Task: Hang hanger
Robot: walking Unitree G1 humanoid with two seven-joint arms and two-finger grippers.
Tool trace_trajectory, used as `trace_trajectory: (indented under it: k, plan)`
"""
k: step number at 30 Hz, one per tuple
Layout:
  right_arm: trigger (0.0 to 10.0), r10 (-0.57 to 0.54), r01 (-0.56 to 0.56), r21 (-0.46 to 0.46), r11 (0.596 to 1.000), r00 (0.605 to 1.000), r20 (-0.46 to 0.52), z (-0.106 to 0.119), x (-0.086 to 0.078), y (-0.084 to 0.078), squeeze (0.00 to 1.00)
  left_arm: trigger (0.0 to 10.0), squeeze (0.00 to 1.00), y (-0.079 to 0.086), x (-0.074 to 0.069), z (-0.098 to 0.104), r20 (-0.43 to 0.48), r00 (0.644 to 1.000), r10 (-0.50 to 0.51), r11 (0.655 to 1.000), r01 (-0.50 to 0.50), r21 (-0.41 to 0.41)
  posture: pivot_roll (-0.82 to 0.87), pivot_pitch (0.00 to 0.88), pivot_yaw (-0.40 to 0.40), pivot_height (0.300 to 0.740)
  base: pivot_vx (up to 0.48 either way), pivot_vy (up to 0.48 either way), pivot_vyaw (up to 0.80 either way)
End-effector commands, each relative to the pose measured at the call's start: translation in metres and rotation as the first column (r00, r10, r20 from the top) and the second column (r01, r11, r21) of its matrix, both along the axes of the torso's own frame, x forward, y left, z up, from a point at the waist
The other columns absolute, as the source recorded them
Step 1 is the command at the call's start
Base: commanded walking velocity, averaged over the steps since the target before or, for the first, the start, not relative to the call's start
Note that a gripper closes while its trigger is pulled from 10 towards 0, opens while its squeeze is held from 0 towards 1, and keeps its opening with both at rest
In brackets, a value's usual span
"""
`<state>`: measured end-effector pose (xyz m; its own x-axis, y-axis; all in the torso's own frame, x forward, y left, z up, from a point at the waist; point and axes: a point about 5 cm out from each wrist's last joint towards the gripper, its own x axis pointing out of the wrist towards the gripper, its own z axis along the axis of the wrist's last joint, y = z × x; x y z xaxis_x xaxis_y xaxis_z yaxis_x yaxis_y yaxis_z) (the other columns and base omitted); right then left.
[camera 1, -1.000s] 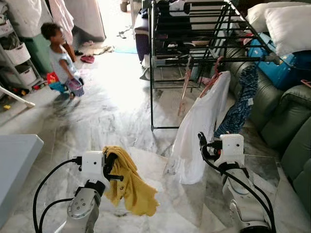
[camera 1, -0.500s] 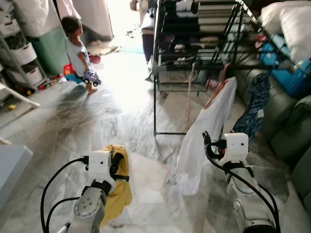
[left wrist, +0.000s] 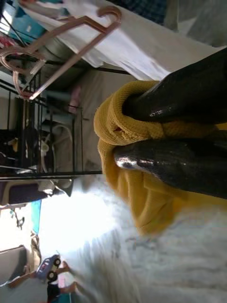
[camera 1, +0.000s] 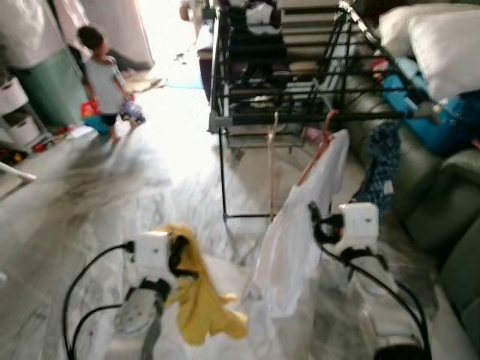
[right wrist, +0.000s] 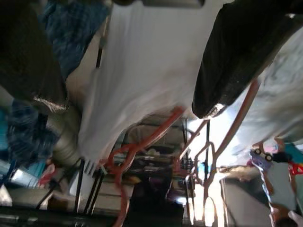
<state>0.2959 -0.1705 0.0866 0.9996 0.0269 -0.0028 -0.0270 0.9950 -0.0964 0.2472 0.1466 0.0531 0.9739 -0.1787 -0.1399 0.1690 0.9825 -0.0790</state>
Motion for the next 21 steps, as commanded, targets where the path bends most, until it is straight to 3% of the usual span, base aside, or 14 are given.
trace_trajectory:
  k: [1,5,16,21]
  plan:
    - [10.0,0.035,-0.035,0.008,0.999,0.999,0.022,0.006,0.005,0.011,0.00,10.0,0.00,0.011,0.003,0.008,0.038,0.999,0.026,0.999,-0.027,0.022,0.01,0.000,0.023,0.740,0.360,0.000,0.00]
    - [10.0,0.044,-0.044,0.005,0.999,0.999,0.023,0.007,0.007,0.013,0.00,10.0,0.00,0.011,0.003,0.008,0.039,0.999,0.030,0.999,-0.031,0.023,0.02,0.000,0.021,0.740,0.357,0.000,0.00]
    - [10.0,0.115,-0.115,-0.001,0.993,0.993,0.035,0.008,0.006,0.030,0.00,10.0,0.00,0.016,0.001,0.007,0.019,0.997,0.070,0.997,-0.071,0.042,0.02,0.000,0.020,0.740,0.000,0.000,0.00]
    - [10.0,0.136,-0.136,0.005,0.991,0.990,0.045,0.010,0.006,0.039,0.00,10.0,0.00,0.014,-0.005,0.008,0.029,1.000,-0.003,0.998,0.001,0.056,0.02,0.000,0.023,0.740,0.000,0.000,0.00]
